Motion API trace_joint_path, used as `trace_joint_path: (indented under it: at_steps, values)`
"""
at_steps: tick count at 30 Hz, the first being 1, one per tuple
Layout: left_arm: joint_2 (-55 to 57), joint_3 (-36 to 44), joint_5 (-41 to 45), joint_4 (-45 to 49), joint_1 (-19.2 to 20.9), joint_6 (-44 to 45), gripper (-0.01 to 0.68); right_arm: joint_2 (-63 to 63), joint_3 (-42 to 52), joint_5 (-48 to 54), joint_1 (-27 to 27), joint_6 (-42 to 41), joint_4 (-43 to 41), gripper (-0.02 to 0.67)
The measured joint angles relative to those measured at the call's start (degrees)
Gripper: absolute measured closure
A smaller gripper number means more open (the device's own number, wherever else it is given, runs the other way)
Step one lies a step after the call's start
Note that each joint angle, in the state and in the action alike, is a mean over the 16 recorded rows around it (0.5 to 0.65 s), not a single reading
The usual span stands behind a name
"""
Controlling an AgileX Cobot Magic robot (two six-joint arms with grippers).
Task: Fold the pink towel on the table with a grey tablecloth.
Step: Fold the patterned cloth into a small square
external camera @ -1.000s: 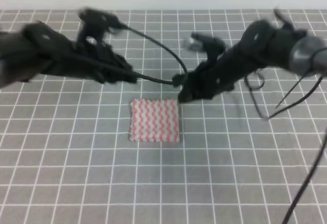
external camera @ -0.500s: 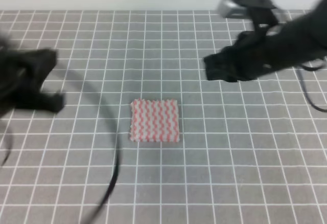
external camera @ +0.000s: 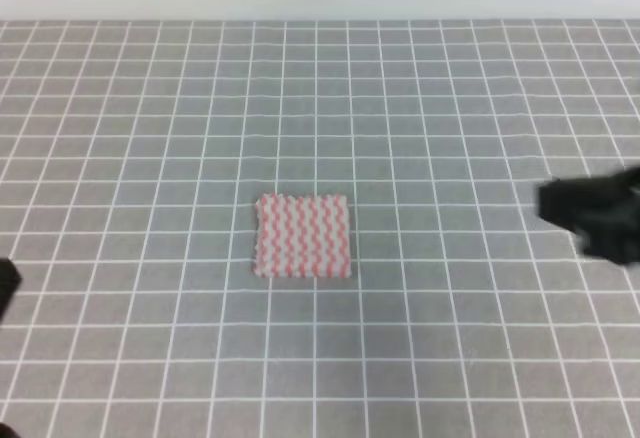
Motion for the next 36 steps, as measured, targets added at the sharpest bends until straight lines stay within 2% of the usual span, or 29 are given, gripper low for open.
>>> trace_joint_path:
  at_steps: [9, 20, 27, 36]
  values:
    - [-3.2, 9.2, -2.6, -1.4, 0.0, -2.0, 0.677, -21.7, 12.1, -3.7, 0.0, 3.3, -5.9, 0.664]
    - [-3.4, 19.1, -7.9, -3.3, 0.0, -2.0, 0.677, -44.4, 26.5, -14.8, 0.0, 3.6, -8.3, 0.664]
    - [-3.3, 21.1, -8.1, -3.4, 0.0, -1.9, 0.677, -51.7, 33.5, -21.0, 0.0, 3.6, -8.0, 0.664]
    - [-3.3, 21.1, -7.8, -3.4, 0.0, -1.9, 0.676, -53.7, 39.7, -24.9, 0.0, 3.5, -7.3, 0.664]
